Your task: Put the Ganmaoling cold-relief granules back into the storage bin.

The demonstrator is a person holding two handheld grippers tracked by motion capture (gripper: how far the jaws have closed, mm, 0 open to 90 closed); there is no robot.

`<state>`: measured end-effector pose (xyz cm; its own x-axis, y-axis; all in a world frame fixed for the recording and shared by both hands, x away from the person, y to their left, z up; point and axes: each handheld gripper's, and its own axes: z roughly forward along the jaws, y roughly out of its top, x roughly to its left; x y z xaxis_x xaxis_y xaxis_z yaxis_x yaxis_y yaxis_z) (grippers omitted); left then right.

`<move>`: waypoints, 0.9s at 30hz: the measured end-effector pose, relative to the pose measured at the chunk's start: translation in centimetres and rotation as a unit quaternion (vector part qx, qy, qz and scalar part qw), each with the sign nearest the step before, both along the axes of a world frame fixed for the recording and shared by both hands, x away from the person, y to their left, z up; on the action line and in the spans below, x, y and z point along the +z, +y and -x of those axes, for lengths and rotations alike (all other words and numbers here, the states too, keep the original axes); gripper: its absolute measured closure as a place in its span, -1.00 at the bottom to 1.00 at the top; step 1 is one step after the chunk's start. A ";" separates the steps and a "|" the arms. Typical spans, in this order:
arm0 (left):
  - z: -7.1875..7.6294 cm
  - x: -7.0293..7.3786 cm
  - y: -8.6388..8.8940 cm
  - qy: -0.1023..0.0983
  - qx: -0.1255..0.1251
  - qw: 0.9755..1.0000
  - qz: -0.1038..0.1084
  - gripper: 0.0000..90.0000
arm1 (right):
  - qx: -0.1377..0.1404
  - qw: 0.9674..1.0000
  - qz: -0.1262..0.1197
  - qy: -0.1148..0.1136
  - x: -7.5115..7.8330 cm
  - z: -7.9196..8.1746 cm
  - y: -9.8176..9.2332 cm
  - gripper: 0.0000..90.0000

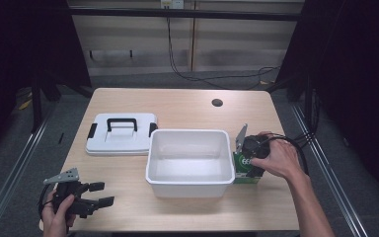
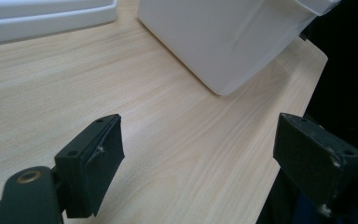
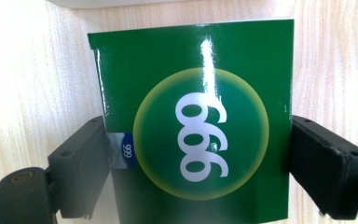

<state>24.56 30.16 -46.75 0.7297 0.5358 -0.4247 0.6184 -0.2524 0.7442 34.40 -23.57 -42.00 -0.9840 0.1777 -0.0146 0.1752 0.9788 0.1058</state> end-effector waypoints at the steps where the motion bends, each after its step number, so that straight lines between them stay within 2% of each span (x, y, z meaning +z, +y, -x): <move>1: 0.0 0.0 0.0 0.000 0.000 1.000 0.000 -0.65 | 0.002 1.000 0.000 0.000 0.0 0.0 0.0 -0.72; 8: 0.0 0.0 0.0 -0.001 0.003 1.000 -0.001 -0.64 | 0.002 1.000 0.020 0.000 -0.1 0.2 0.4 -0.69; 11: 0.0 0.0 0.1 -0.001 0.003 1.000 -0.001 -0.65 | 0.011 1.000 0.021 -0.001 -0.1 0.1 0.5 -0.68; 16: 0.0 0.0 0.1 -0.002 0.003 1.000 -0.001 -0.64 | 0.006 1.000 0.022 0.001 0.0 0.1 0.5 -0.66; 19: 0.0 0.0 0.1 -0.002 0.003 1.000 -0.001 -0.64 | -0.012 1.000 0.015 0.003 0.2 0.2 0.3 -0.65; 20: 0.0 0.0 0.1 -0.003 0.004 1.000 -0.002 -0.65 | -0.004 1.000 0.009 0.004 0.3 0.1 0.2 -0.65; 23: 0.0 0.0 0.1 -0.002 0.005 1.000 -0.003 -0.64 | -0.008 1.000 -0.001 0.013 0.4 0.2 0.1 -0.65; 27: 0.0 0.0 0.0 -0.002 0.004 1.000 -0.002 -0.64 | -0.008 1.000 -0.005 0.008 0.7 0.2 -0.2 -0.65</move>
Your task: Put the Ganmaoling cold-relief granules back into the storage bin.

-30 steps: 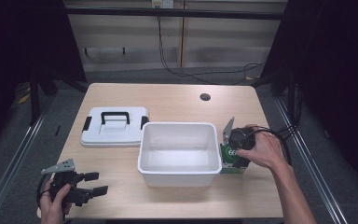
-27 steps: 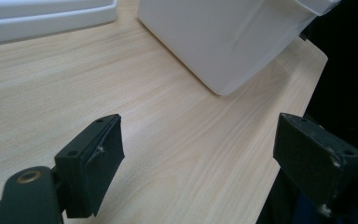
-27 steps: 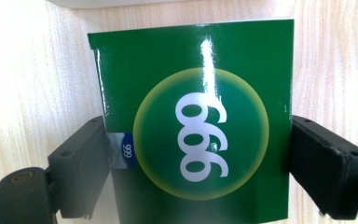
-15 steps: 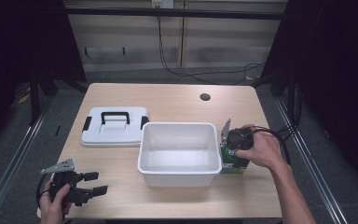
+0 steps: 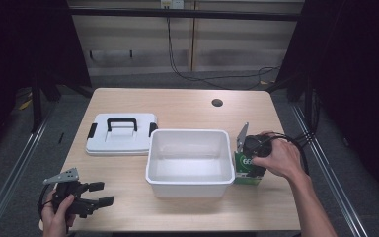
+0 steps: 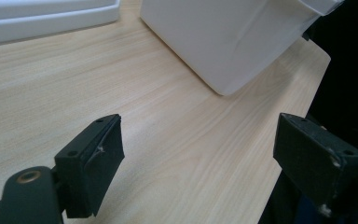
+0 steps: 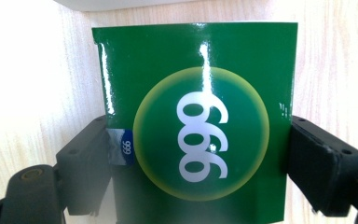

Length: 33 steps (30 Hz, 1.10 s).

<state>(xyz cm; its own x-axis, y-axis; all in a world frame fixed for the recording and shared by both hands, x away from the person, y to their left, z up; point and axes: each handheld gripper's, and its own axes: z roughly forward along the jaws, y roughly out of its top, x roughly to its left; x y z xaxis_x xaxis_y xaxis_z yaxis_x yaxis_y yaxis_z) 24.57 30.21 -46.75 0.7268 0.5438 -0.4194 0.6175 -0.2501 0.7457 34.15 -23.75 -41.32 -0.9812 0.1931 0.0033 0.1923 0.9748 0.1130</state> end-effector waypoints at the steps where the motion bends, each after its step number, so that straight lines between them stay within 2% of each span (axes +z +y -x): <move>1: 0.0 0.0 0.0 0.000 0.000 1.000 0.000 -0.65 | -0.005 1.000 -0.004 0.002 0.2 0.1 -0.2 -0.65; 8: 0.0 0.0 0.0 0.002 -0.002 1.000 -0.001 -0.65 | -0.014 1.000 -0.016 0.011 0.8 0.3 -0.7 -0.65; 9: 0.0 0.0 0.0 0.001 -0.002 1.000 -0.001 -0.65 | -0.022 1.000 -0.018 0.012 1.0 0.5 -0.8 -0.65; 15: 0.0 0.0 0.0 0.002 0.000 1.000 0.001 -0.65 | -0.023 0.999 -0.039 0.006 1.9 0.7 -1.5 -0.65; 24: 0.0 0.0 -0.1 0.004 0.006 1.000 -0.005 -0.64 | -0.029 0.999 -0.036 0.008 2.8 1.2 -2.1 -0.65; 30: 0.0 0.0 0.0 0.003 0.006 1.000 -0.004 -0.65 | -0.030 0.999 -0.041 0.007 3.1 1.4 -2.6 -0.64; 33: 0.0 0.0 0.1 0.000 0.009 1.000 -0.008 -0.64 | -0.040 0.998 -0.052 0.001 3.7 1.8 -3.0 -0.65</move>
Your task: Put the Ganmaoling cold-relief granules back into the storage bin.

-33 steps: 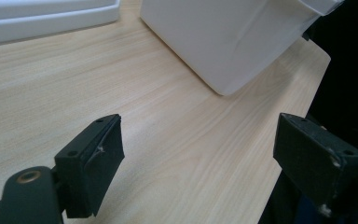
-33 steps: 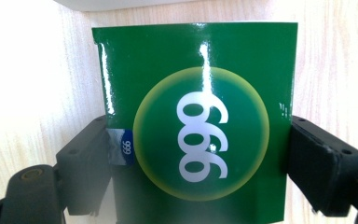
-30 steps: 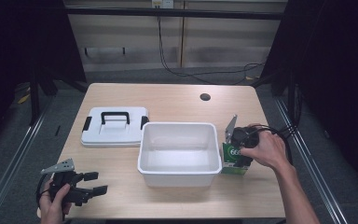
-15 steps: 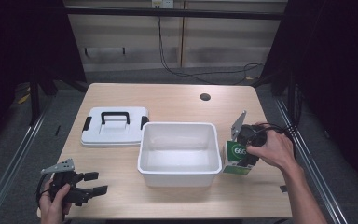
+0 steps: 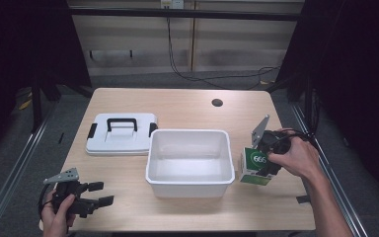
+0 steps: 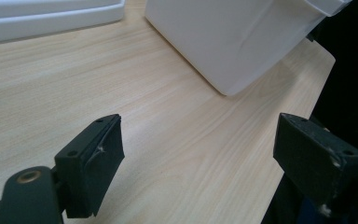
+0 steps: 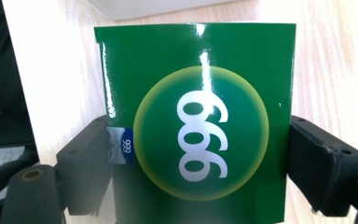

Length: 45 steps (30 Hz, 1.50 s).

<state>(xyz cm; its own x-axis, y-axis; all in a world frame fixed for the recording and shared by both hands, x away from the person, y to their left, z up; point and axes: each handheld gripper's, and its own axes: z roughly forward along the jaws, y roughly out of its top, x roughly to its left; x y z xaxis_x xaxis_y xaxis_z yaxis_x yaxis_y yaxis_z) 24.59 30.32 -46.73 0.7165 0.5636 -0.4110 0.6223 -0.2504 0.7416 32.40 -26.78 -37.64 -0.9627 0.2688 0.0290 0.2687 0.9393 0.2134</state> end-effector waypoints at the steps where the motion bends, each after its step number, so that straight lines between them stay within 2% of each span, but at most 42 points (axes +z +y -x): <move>1: 0.0 0.0 0.0 0.003 0.002 1.000 0.006 -0.64 | -0.003 1.000 -0.003 0.001 0.2 0.1 -0.2 -0.65; 5: 0.0 0.0 0.0 0.001 0.003 1.000 0.005 -0.64 | -0.003 1.000 -0.012 -0.008 1.1 0.3 -0.8 -0.64; 7: 0.0 0.0 0.0 0.000 0.003 1.000 0.005 -0.64 | -0.011 1.000 -0.015 -0.005 1.3 0.4 -0.9 -0.64; 11: 0.0 0.0 0.0 -0.001 0.002 1.000 0.005 -0.64 | -0.014 0.999 -0.035 -0.015 2.1 0.8 -1.7 -0.64; 16: 0.0 0.0 0.0 -0.001 0.001 1.000 0.005 -0.64 | -0.020 0.999 -0.040 -0.015 2.5 1.1 -2.0 -0.64; 21: 0.0 0.0 -0.1 0.001 0.001 1.000 0.003 -0.64 | -0.025 0.997 -0.071 -0.015 3.1 1.3 -2.7 -0.64; 39: -0.1 0.0 -0.1 0.002 0.002 1.000 0.003 -0.64 | -0.023 0.994 -0.103 0.004 4.8 1.7 -3.2 -0.63; 45: -0.1 -0.1 -0.2 0.005 0.005 1.000 0.005 -0.65 | -0.034 0.992 -0.120 -0.009 5.6 1.9 -3.8 -0.63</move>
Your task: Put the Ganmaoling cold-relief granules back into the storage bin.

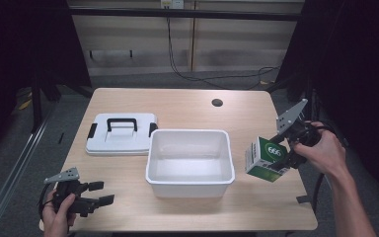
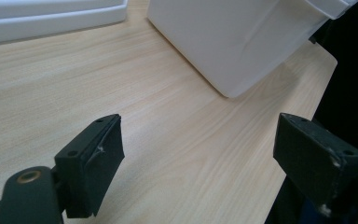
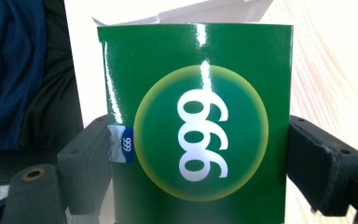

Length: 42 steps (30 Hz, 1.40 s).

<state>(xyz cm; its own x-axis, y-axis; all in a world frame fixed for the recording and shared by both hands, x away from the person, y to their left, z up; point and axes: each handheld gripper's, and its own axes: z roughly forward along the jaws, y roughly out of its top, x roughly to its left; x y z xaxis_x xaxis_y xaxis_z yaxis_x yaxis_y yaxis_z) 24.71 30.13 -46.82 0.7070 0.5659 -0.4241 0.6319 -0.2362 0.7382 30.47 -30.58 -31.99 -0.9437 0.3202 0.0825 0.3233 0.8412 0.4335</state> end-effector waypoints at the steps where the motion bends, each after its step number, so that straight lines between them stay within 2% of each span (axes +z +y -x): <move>1: 0.0 0.0 0.0 0.000 0.000 1.000 0.000 -0.64 | 0.000 1.000 0.000 0.000 0.0 0.0 0.0 -0.63; 3: 0.0 0.0 0.1 -0.001 0.001 1.000 -0.001 -0.64 | -0.002 1.000 -0.003 -0.011 0.4 -0.1 -0.1 -0.63; 6: 0.0 0.0 0.1 -0.001 0.001 1.000 0.000 -0.64 | -0.004 1.000 -0.007 -0.016 0.7 -0.1 -0.1 -0.63; 8: 0.0 0.0 0.1 -0.002 -0.001 1.000 0.000 -0.64 | -0.018 0.999 -0.011 -0.027 1.0 -0.2 0.0 -0.63; 11: 0.1 0.2 0.1 -0.007 -0.003 1.000 0.003 -0.64 | -0.026 0.999 -0.013 -0.027 1.3 -0.3 0.1 -0.63; 16: 0.1 0.1 0.1 -0.005 -0.004 1.000 0.001 -0.64 | -0.021 0.999 -0.012 -0.040 2.1 -0.1 0.5 -0.63; 18: 0.1 0.2 0.1 -0.006 -0.004 1.000 0.003 -0.65 | -0.017 0.998 -0.011 -0.052 2.8 -0.1 0.7 -0.63; 24: 0.2 0.1 0.1 -0.005 -0.001 1.000 0.002 -0.65 | -0.003 0.998 -0.019 -0.063 3.6 -0.2 1.3 -0.63; 30: 0.1 0.1 0.1 -0.004 -0.006 1.000 0.001 -0.64 | -0.004 0.998 -0.021 -0.066 4.4 -0.5 2.0 -0.63; 35: 0.1 0.1 0.1 -0.005 -0.005 1.000 0.004 -0.64 | -0.005 0.996 -0.024 -0.087 5.1 -1.0 3.1 -0.63; 37: 0.1 0.1 0.1 -0.006 -0.006 1.000 0.001 -0.64 | -0.001 0.997 -0.018 -0.075 5.2 -1.2 3.6 -0.63; 40: 0.1 0.1 0.1 -0.006 -0.004 1.000 0.003 -0.65 | 0.004 0.998 -0.003 -0.069 5.2 -1.4 4.5 -0.63; 42: 0.2 0.1 0.1 -0.006 -0.004 1.000 0.005 -0.65 | 0.008 0.998 -0.007 -0.068 5.4 -1.6 4.8 -0.63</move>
